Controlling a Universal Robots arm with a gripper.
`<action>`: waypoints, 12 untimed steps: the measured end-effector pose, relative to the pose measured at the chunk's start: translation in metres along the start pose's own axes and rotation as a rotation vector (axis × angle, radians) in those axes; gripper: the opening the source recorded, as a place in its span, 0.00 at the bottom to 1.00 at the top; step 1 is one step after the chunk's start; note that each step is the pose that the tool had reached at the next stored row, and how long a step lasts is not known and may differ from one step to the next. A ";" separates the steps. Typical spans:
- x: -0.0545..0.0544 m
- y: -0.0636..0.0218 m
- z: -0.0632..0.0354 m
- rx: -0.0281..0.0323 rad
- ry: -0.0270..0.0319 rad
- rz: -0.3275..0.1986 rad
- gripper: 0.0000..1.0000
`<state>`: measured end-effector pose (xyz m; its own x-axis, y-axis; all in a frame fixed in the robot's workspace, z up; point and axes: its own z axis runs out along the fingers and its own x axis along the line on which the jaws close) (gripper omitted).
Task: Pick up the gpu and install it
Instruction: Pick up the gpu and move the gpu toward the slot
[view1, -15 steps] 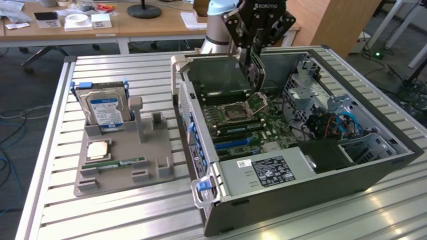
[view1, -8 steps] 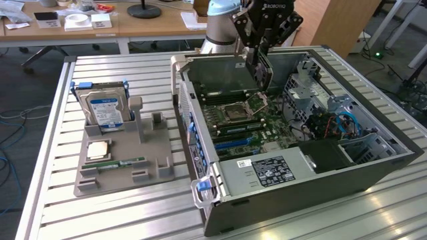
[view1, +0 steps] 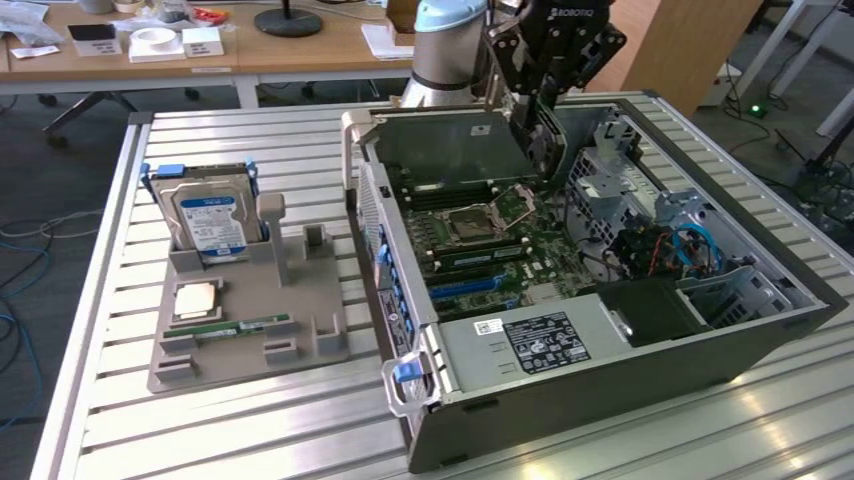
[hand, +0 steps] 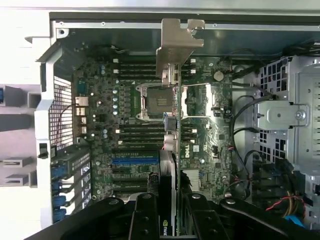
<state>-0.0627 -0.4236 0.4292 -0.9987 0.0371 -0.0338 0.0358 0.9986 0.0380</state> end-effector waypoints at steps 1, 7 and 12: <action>-0.003 0.0001 0.0001 0.0000 -0.0001 0.000 0.26; -0.020 0.0009 0.0007 0.0000 0.0000 0.000 0.26; -0.035 0.0016 0.0013 0.0000 0.0000 0.000 0.26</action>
<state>-0.0280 -0.4233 0.4292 -0.9987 0.0370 -0.0338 0.0357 0.9986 0.0380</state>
